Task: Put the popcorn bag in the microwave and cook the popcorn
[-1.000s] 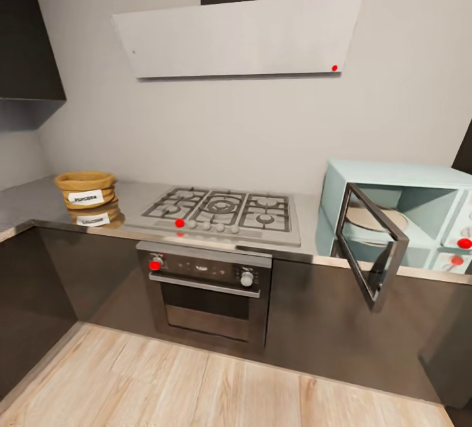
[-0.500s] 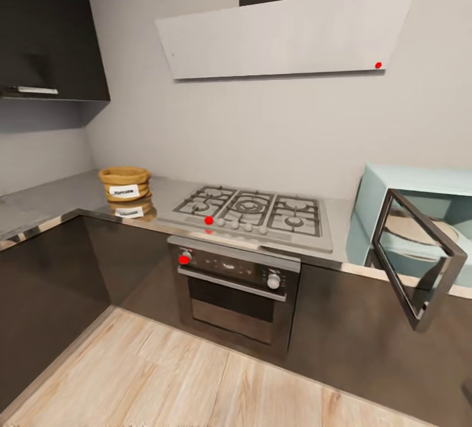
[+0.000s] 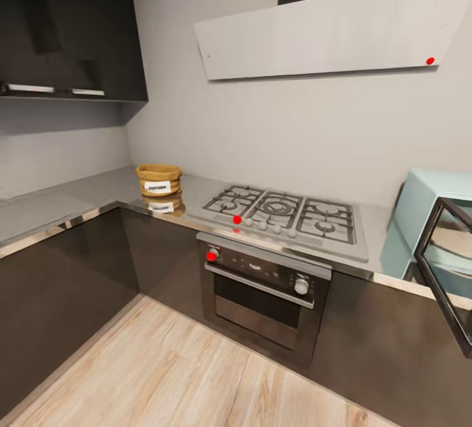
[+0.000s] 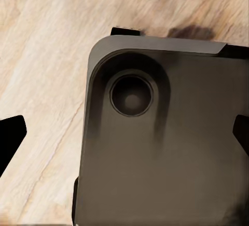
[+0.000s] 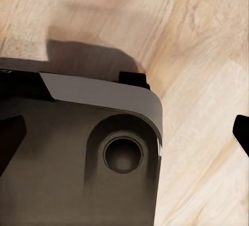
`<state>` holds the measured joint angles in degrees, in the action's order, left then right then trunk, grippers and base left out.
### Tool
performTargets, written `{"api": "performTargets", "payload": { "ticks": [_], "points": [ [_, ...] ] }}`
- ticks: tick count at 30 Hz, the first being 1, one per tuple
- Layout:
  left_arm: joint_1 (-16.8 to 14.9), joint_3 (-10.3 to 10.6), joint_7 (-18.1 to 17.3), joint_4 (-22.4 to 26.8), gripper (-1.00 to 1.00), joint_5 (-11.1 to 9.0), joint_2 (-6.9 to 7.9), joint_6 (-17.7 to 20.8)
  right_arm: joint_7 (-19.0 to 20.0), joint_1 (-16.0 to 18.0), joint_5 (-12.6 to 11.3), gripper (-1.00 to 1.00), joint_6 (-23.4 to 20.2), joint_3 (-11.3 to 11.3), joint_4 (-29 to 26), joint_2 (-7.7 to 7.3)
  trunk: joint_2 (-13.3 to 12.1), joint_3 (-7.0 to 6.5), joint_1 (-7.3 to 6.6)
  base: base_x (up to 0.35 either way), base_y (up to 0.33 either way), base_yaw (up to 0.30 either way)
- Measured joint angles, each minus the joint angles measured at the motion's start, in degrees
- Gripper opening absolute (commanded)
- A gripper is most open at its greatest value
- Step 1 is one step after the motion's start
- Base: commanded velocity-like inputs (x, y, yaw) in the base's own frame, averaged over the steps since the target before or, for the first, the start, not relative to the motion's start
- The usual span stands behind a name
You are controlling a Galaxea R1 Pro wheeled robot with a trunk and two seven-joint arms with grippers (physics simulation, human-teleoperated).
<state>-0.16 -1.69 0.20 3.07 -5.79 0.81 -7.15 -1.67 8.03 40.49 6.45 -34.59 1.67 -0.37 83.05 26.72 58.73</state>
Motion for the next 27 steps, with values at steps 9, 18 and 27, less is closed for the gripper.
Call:
{"api": "performTargets", "payload": {
  "ticks": [9, 18, 27],
  "points": [
    [0.0, -0.3, 5.2, -0.1, 1.00, -1.4, 0.00, 0.2, 0.0, 0.0, 0.0, 1.00, 0.4, -0.1, 0.0, -0.36, 0.0, 0.00, 0.00, 0.000, 0.000, 0.276],
    [0.0, -0.3, 5.7, -0.1, 1.00, -1.5, -0.18, 0.1, 0.0, 0.0, 0.1, 1.00, 0.4, -0.1, 0.0, -0.39, 0.0, 0.00, 0.00, 0.000, 0.000, 0.276],
    [0.0, -0.1, 5.6, -0.2, 1.00, -1.4, -0.09, 0.1, 0.0, 0.0, 0.0, 1.00, 0.4, -0.1, 0.0, -0.29, 0.0, 0.00, 0.00, 0.000, 0.000, 0.276]
  ]
}}
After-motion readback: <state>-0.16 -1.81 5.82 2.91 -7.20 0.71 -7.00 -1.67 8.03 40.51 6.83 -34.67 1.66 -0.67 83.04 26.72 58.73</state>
